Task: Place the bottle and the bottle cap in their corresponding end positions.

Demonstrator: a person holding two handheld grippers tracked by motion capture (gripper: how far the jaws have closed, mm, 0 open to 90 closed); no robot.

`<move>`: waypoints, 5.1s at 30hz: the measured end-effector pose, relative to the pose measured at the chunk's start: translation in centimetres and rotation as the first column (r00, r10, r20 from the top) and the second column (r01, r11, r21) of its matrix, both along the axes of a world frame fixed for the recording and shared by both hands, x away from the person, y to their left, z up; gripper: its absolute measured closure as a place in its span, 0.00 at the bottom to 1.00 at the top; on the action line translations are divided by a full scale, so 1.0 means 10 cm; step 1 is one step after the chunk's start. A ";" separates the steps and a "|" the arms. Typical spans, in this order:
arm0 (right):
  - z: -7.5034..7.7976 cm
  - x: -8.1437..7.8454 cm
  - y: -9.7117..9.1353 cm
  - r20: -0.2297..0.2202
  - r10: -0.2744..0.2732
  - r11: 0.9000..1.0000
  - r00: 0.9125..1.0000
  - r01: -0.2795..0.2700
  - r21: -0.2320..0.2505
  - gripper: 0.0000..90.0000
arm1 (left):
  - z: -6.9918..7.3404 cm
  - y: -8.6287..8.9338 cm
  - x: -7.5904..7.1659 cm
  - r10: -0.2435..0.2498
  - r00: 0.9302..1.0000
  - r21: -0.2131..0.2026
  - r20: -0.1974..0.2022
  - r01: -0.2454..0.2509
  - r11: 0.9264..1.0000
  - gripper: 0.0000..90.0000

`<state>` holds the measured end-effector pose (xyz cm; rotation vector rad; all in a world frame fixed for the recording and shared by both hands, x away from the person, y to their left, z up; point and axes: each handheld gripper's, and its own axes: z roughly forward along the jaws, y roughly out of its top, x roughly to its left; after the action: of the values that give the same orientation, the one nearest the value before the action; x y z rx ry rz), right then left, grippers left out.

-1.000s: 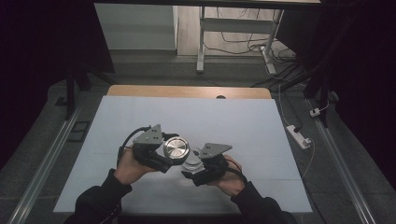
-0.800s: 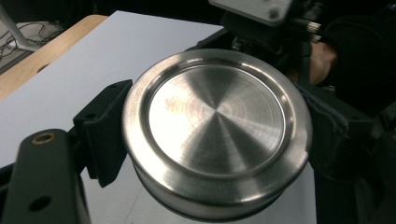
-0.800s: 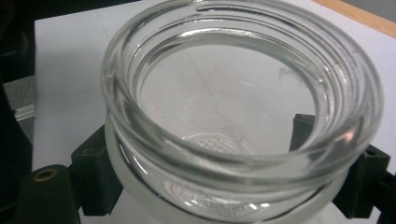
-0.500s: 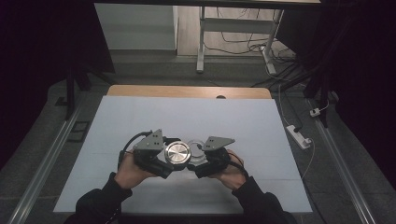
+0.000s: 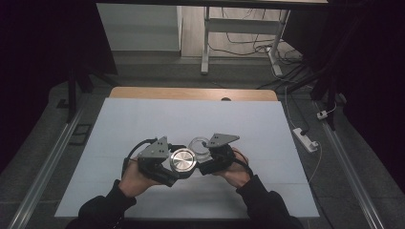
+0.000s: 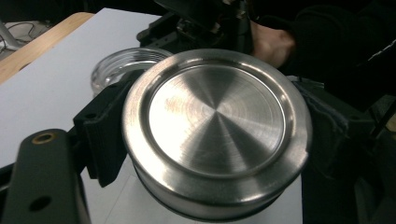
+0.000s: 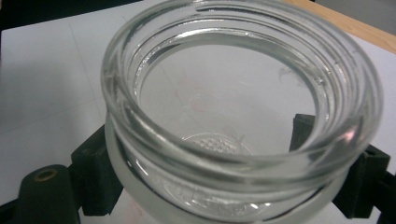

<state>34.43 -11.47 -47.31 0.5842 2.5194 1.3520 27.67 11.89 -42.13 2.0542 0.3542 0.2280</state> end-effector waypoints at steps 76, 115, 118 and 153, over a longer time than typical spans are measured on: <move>-0.34 0.89 0.32 -0.012 -0.181 0.981 0.983 0.179 -0.070 0.17 | -1.15 -0.47 0.28 0.078 0.991 0.242 -0.113 -0.049 0.969 0.22; -0.34 0.88 0.29 -0.014 -0.161 0.984 0.987 0.159 -0.079 0.00 | -1.17 -0.49 0.32 0.077 0.983 0.273 -0.165 -0.029 0.961 0.07; -0.32 0.87 0.27 -0.018 -0.152 0.985 0.988 0.150 -0.082 0.00 | -1.13 -0.46 0.31 0.088 0.980 0.235 -0.180 -0.044 0.971 0.07; -0.10 0.53 -0.08 -0.035 -0.184 0.983 0.982 0.184 -0.009 0.00 | -0.81 0.21 0.21 0.173 0.955 0.087 -0.239 -0.157 0.984 0.00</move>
<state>39.70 -12.29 -48.32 0.8252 2.4256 1.2784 29.80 14.03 -50.23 2.1253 0.6813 0.0860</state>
